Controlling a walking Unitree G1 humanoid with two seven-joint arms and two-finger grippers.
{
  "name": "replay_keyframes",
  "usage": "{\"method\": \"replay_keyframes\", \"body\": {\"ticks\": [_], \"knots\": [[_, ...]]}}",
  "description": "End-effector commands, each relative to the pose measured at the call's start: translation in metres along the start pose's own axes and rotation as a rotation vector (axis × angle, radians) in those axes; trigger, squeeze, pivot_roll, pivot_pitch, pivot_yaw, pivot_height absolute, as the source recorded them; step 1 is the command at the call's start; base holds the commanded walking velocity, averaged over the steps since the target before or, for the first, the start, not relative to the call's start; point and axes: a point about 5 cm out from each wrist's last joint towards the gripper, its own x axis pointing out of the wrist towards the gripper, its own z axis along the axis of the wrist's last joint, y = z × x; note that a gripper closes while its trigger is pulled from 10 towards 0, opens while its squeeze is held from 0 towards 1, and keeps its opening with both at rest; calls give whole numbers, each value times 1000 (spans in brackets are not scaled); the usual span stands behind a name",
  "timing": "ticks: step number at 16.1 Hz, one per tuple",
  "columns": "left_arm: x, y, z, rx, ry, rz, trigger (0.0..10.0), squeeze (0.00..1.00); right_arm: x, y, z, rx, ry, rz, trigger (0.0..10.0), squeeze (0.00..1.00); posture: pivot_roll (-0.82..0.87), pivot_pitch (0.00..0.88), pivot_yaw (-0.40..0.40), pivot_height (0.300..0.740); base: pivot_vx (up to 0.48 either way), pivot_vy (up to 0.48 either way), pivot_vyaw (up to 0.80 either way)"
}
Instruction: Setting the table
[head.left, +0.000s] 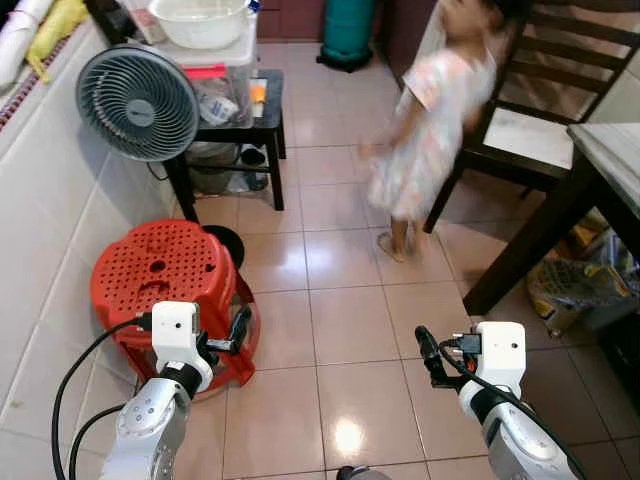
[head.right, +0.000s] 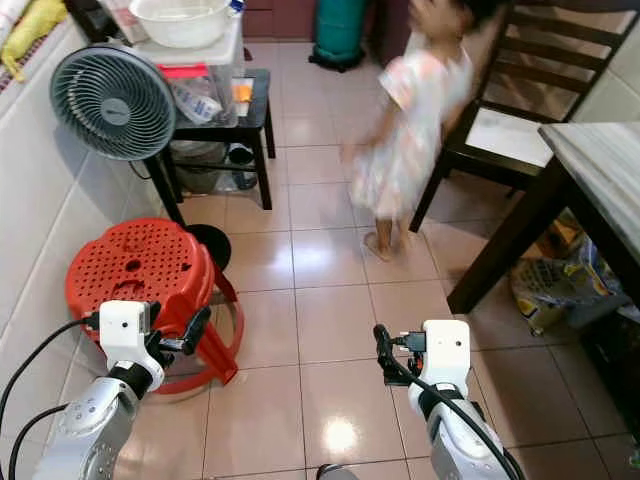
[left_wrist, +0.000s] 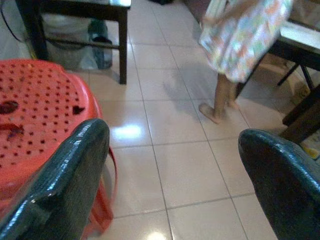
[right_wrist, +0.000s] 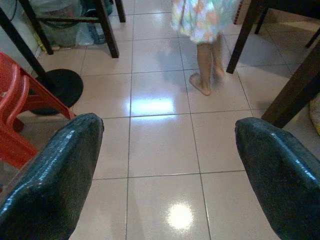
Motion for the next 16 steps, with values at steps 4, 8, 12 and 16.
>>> {"method": "replay_keyframes", "body": {"ticks": [4, 8, 12, 16], "knots": [[1, 6, 3, 25, -16, 29, 10000, 0, -2, -3, 6, 13, -25, -21, 10000, 0, -192, 151, 16, 740, 0, 0, -800], [2, 5, 5, -4, -15, -8, 10000, 0, -3, -2, 7, 10, -36, -17, 10000, 0, -193, 152, 17, 740, 0, 0, -800], [1, 4, 2, -7, -9, -17, 10000, 0, -3, -2, 7, 9, -35, -17, 10000, 0, -193, 152, 17, 740, 0, 0, -800], [0, 3, 1, -1, -5, -26, 10000, 0, -2, -1, 7, 7, -34, -11, 10000, 0, -191, 149, 17, 740, 0, 0, -800]]}}
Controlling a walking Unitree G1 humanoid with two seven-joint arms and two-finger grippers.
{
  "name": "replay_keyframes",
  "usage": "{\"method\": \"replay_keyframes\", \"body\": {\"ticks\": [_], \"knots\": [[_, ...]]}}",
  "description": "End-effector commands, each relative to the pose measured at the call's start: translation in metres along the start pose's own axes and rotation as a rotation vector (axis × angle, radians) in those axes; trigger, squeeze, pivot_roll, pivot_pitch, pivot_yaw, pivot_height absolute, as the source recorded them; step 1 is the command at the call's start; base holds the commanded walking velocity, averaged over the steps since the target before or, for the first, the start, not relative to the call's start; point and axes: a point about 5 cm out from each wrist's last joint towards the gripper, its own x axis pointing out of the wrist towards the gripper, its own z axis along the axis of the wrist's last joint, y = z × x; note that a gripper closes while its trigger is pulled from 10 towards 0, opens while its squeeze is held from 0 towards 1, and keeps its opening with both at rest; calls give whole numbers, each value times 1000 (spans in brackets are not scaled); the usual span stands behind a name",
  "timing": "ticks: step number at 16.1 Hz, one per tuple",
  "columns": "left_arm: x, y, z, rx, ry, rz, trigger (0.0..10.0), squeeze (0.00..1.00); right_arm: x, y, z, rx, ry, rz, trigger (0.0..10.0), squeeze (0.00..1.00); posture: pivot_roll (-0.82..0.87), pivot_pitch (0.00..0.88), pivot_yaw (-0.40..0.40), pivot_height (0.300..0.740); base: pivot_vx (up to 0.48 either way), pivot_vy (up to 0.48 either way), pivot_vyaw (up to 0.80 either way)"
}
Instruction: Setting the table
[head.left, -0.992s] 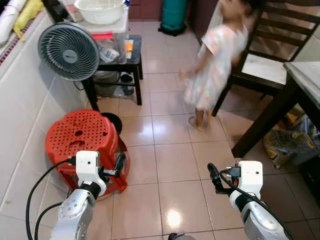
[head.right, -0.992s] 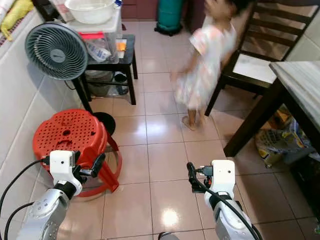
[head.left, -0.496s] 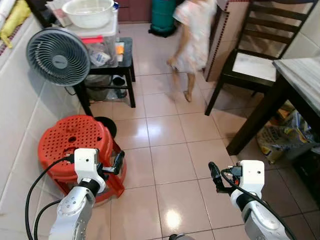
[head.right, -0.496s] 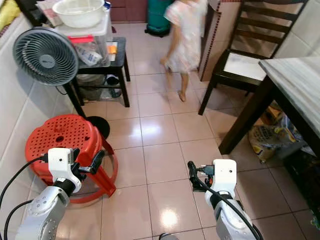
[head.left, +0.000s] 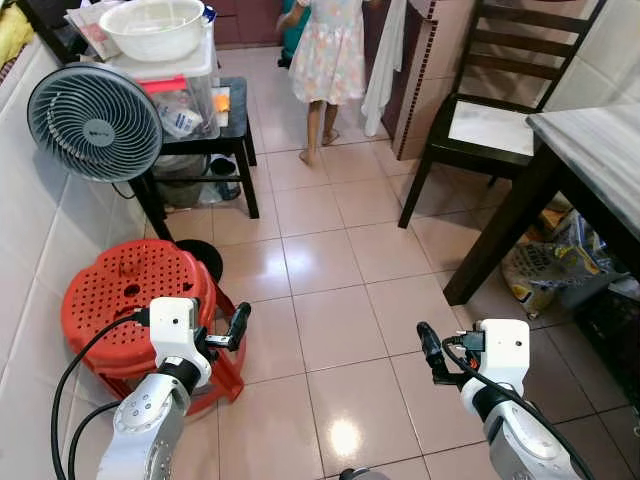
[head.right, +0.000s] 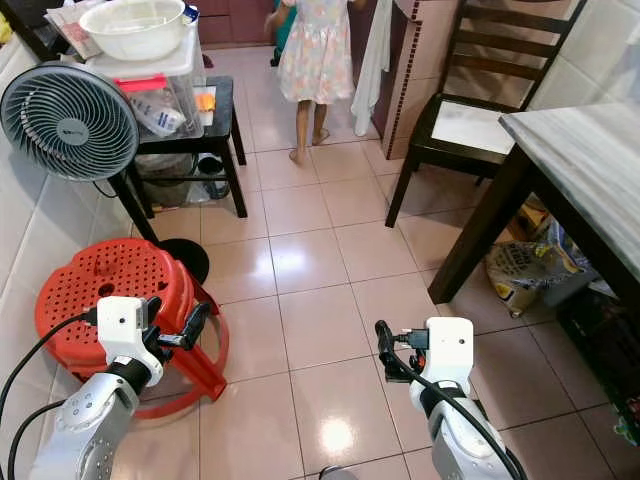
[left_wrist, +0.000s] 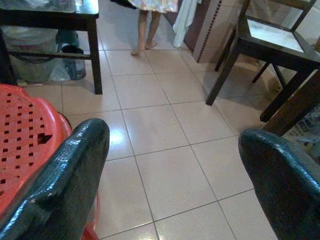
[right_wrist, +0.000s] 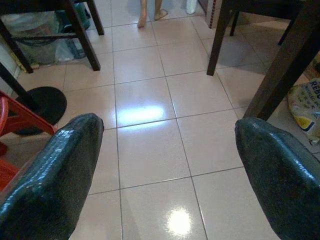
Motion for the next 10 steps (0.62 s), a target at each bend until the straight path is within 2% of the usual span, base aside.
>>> {"method": "replay_keyframes", "body": {"ticks": [1, 3, 10], "knots": [[-2, 1, -4, 4, 20, -6, 10000, 0, -1, -1, 2, 0, -11, -9, 10000, 0, -191, 149, 17, 740, 0, 0, -800], [-3, 0, -4, 5, 21, -10, 10000, 0, -2, 0, 1, 0, -10, -7, 10000, 0, -191, 149, 17, 740, 120, 0, -800], [-4, -3, -7, 9, 28, -24, 10000, 0, -2, 0, 1, -1, -8, -9, 10000, 0, -192, 148, 17, 740, 275, 0, -800]]}}
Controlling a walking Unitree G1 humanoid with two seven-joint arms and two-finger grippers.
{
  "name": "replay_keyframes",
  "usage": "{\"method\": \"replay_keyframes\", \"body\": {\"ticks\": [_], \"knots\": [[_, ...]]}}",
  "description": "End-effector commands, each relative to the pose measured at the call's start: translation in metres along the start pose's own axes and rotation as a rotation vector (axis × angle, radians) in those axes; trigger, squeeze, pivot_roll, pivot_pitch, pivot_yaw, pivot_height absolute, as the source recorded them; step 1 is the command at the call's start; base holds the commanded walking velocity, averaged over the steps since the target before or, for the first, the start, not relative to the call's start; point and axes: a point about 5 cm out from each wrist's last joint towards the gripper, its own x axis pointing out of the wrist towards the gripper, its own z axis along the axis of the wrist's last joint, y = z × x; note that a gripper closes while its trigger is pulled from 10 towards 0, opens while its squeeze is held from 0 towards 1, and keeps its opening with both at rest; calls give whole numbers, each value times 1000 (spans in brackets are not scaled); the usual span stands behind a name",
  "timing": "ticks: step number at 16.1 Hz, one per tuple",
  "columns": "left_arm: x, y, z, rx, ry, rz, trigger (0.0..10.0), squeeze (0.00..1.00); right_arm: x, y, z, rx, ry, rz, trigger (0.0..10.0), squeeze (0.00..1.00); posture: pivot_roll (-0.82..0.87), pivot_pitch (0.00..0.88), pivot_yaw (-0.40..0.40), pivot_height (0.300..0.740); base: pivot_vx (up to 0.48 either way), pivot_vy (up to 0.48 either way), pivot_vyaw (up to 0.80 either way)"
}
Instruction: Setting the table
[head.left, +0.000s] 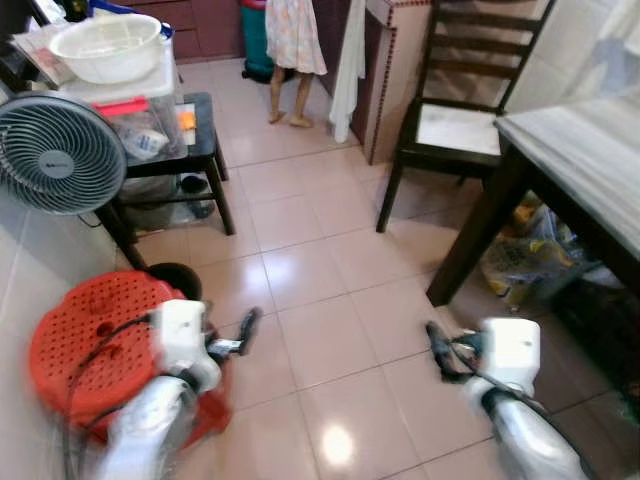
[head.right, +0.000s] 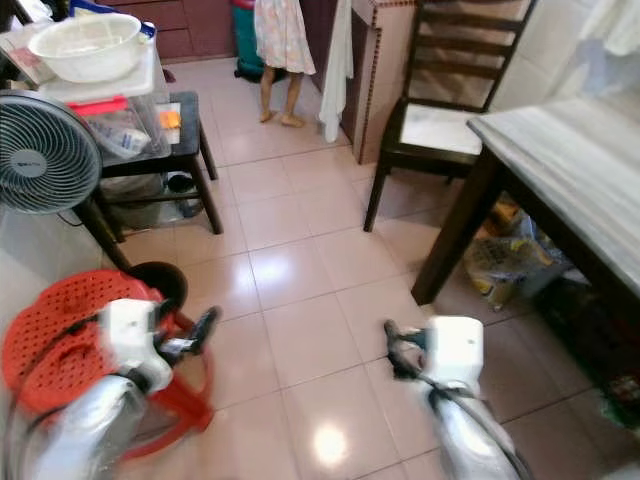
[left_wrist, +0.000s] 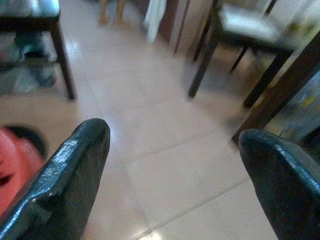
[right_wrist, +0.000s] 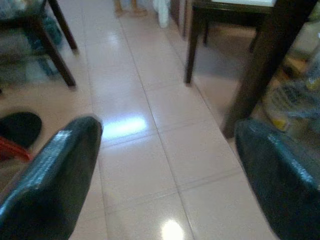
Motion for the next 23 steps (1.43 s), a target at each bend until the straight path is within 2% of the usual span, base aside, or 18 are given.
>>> {"method": "replay_keyframes", "body": {"ticks": [1, 9, 12, 23], "knots": [[4, -9, 7, 4, -29, -31, 10000, 0, -5, -12, -2, -16, 17, -45, 10000, 0, -192, 148, 17, 740, 277, 0, -800], [4, -8, 3, 11, -3, -17, 10000, 0, -5, -13, -4, -14, 22, -48, 10000, 0, -196, 157, 20, 740, 34, 0, -800], [8, -3, 0, 27, 39, 60, 10000, 0, -5, -13, -5, -11, 20, -52, 10000, 0, -197, 157, 21, 740, 0, 0, 0], [12, -3, 2, 58, 49, 97, 10000, 0, -4, -13, -6, -3, 25, -59, 10000, 0, -194, 158, 22, 740, 0, 0, 0]]}}
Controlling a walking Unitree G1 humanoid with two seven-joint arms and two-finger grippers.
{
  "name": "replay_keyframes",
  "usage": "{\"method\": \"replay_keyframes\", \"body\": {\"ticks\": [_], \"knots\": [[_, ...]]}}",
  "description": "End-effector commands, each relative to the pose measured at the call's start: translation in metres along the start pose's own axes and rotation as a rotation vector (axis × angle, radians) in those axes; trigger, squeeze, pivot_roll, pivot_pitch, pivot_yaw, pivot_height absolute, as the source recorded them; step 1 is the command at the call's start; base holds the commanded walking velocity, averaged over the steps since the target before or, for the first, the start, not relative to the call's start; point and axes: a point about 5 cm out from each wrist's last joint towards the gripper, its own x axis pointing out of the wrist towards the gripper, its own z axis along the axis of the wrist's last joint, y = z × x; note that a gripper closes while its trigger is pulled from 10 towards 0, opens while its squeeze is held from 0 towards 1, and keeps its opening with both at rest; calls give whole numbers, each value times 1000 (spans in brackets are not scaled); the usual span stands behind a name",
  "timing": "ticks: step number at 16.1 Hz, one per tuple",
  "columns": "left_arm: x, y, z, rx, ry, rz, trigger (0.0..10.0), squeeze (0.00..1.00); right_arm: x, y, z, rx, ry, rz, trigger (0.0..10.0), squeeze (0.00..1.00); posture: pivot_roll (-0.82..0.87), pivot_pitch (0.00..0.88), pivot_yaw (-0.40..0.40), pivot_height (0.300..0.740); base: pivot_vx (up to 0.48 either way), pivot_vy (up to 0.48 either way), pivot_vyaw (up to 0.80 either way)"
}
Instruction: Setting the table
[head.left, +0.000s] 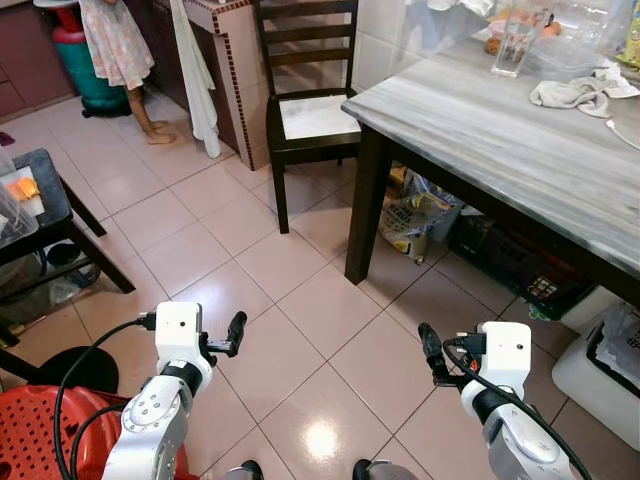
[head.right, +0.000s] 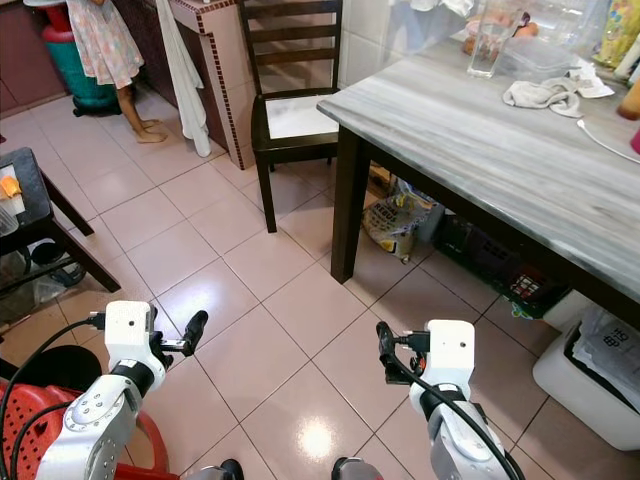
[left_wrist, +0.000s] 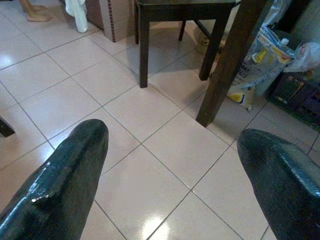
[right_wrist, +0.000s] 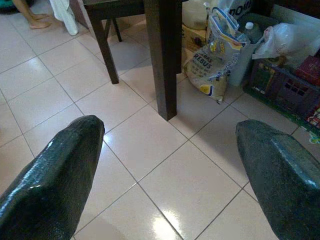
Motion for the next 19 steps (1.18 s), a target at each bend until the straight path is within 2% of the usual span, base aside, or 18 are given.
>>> {"method": "replay_keyframes", "body": {"ticks": [1, 4, 19], "knots": [[0, 2, -3, 12, 24, 13, 10000, 0, 0, -1, -2, 4, 10, -3, 10000, 0, -194, 158, 22, 740, 0, 0, 0], [0, 3, -4, 20, 31, 18, 10000, 0, 1, -2, -3, 8, 12, -6, 10000, 0, -194, 160, 22, 740, -81, 0, 0], [3, 4, -3, 40, 40, 20, 10000, 0, 3, -3, -1, 21, 6, -17, 10000, 0, -193, 151, 27, 740, -292, 0, 0]]}}
